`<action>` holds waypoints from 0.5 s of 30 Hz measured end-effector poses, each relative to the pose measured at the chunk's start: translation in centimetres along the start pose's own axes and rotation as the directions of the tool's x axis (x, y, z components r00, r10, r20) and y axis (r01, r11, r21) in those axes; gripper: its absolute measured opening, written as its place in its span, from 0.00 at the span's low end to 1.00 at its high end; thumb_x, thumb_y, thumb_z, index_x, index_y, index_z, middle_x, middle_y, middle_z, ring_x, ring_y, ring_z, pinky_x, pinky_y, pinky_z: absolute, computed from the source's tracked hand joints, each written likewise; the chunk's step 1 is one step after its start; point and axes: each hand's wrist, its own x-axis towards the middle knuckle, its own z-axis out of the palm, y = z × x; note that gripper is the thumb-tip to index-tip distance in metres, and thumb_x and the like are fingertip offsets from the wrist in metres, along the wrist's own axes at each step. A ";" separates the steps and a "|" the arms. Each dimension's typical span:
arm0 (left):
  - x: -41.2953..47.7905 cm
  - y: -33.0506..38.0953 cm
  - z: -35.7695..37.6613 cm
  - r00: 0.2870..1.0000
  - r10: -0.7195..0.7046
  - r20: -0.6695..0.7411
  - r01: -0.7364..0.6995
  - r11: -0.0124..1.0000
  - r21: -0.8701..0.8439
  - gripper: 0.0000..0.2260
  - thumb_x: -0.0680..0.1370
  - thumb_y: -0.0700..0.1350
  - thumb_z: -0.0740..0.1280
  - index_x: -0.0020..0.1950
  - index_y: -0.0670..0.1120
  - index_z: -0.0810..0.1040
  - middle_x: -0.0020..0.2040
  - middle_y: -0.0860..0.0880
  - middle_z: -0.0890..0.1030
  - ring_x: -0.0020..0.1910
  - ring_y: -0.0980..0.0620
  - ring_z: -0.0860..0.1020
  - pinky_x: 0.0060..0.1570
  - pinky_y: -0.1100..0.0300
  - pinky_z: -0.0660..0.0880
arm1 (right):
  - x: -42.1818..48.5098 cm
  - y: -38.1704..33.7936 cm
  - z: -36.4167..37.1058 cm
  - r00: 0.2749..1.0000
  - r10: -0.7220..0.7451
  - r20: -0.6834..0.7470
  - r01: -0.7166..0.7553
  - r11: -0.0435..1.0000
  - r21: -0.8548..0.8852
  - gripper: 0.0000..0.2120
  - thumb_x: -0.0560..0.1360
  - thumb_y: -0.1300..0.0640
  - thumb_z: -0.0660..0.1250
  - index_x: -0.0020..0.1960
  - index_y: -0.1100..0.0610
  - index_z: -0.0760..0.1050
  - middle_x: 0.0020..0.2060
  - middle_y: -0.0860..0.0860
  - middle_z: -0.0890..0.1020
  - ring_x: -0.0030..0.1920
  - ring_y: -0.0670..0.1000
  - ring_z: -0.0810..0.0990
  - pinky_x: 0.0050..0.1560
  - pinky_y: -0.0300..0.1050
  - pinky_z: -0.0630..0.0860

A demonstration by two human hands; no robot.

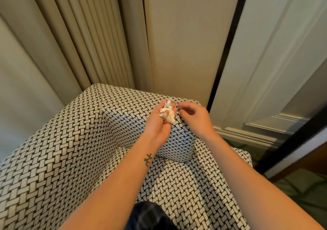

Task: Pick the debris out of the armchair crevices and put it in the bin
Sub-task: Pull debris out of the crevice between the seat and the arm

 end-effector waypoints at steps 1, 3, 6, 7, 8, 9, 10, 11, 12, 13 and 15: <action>-0.3 -0.5 0.2 1.000 -0.009 0.007 0.009 1.000 0.010 0.14 0.83 0.41 0.65 0.67 0.36 0.76 0.59 0.39 0.81 0.54 0.49 0.81 0.56 0.57 0.79 | -0.6 -0.1 -0.4 1.000 0.011 -0.002 -0.011 1.000 0.009 0.12 0.79 0.64 0.69 0.59 0.53 0.83 0.53 0.41 0.84 0.52 0.36 0.81 0.53 0.29 0.76; -1.0 -1.7 0.6 0.999 -0.033 0.020 0.033 0.999 0.008 0.12 0.82 0.41 0.65 0.63 0.36 0.77 0.58 0.39 0.81 0.53 0.48 0.81 0.57 0.57 0.79 | -2.0 -0.3 -1.2 1.000 0.016 -0.002 -0.016 0.999 0.045 0.12 0.79 0.62 0.69 0.60 0.52 0.83 0.54 0.43 0.84 0.52 0.39 0.82 0.54 0.31 0.77; -1.8 -3.4 1.1 0.998 -0.055 0.045 0.054 0.998 0.011 0.15 0.82 0.39 0.65 0.69 0.36 0.74 0.58 0.38 0.80 0.53 0.48 0.81 0.57 0.56 0.79 | -4.0 -0.8 -2.7 0.998 0.047 -0.030 -0.044 0.996 0.083 0.12 0.80 0.59 0.69 0.63 0.50 0.81 0.54 0.41 0.83 0.51 0.39 0.81 0.49 0.29 0.77; -2.0 -3.8 1.1 0.997 -0.052 0.051 0.051 0.998 0.022 0.18 0.83 0.36 0.63 0.72 0.37 0.71 0.59 0.37 0.79 0.53 0.48 0.81 0.55 0.57 0.80 | -4.6 -0.8 -3.1 0.998 0.048 -0.043 -0.045 0.996 0.082 0.13 0.80 0.57 0.70 0.64 0.50 0.80 0.55 0.41 0.83 0.53 0.39 0.81 0.51 0.29 0.76; -2.6 -4.7 1.6 0.996 -0.061 0.061 0.059 0.998 0.033 0.20 0.82 0.33 0.60 0.75 0.39 0.68 0.62 0.37 0.78 0.52 0.48 0.80 0.48 0.59 0.81 | -5.6 -0.8 -4.1 0.997 0.045 -0.065 -0.040 0.996 0.082 0.13 0.80 0.56 0.70 0.64 0.50 0.80 0.57 0.41 0.83 0.54 0.39 0.81 0.52 0.30 0.76; -3.3 -5.6 2.1 0.994 -0.080 0.075 0.077 0.996 0.038 0.21 0.82 0.30 0.57 0.75 0.40 0.68 0.65 0.35 0.76 0.50 0.48 0.79 0.39 0.62 0.81 | -6.5 -0.7 -5.0 0.996 0.045 -0.078 -0.038 0.996 0.086 0.13 0.80 0.56 0.70 0.64 0.50 0.80 0.57 0.41 0.83 0.55 0.39 0.80 0.53 0.30 0.76; -3.8 -6.5 2.4 0.991 -0.105 0.083 0.101 0.994 0.048 0.20 0.82 0.30 0.55 0.74 0.41 0.69 0.67 0.35 0.75 0.47 0.48 0.78 0.32 0.63 0.79 | -7.4 -0.7 -5.8 0.996 0.045 -0.082 -0.038 0.996 0.087 0.12 0.80 0.56 0.69 0.64 0.50 0.80 0.57 0.42 0.83 0.56 0.39 0.80 0.54 0.31 0.77; -4.2 -7.4 2.8 0.987 -0.123 0.101 0.116 0.991 0.073 0.18 0.82 0.31 0.55 0.71 0.39 0.70 0.67 0.35 0.74 0.45 0.49 0.78 0.29 0.64 0.78 | -8.2 -0.6 -6.5 0.995 0.047 -0.084 -0.040 0.996 0.086 0.12 0.80 0.57 0.69 0.63 0.50 0.80 0.57 0.42 0.83 0.56 0.39 0.80 0.53 0.31 0.77; -4.7 -8.5 3.2 0.983 -0.140 0.120 0.128 0.987 0.100 0.16 0.83 0.32 0.55 0.70 0.38 0.71 0.65 0.35 0.75 0.44 0.49 0.78 0.29 0.63 0.78 | -9.2 -0.4 -7.4 0.995 0.050 -0.091 -0.042 0.995 0.086 0.12 0.81 0.57 0.68 0.64 0.51 0.80 0.57 0.43 0.83 0.56 0.39 0.80 0.53 0.31 0.77; -4.9 -9.7 3.5 0.980 -0.150 0.130 0.136 0.984 0.115 0.15 0.83 0.34 0.56 0.69 0.37 0.72 0.62 0.36 0.75 0.43 0.49 0.78 0.33 0.61 0.80 | -10.1 -0.2 -8.1 0.993 0.055 -0.103 -0.046 0.995 0.087 0.13 0.81 0.58 0.68 0.64 0.51 0.80 0.58 0.44 0.82 0.55 0.38 0.80 0.53 0.31 0.78; -5.0 -12.2 3.9 0.974 -0.175 0.144 0.153 0.976 0.151 0.12 0.83 0.38 0.60 0.65 0.37 0.74 0.55 0.38 0.77 0.44 0.47 0.79 0.55 0.53 0.81 | -12.1 0.5 -9.7 0.986 0.067 -0.152 -0.055 0.995 0.081 0.14 0.81 0.58 0.68 0.65 0.51 0.79 0.59 0.45 0.80 0.56 0.36 0.78 0.53 0.30 0.77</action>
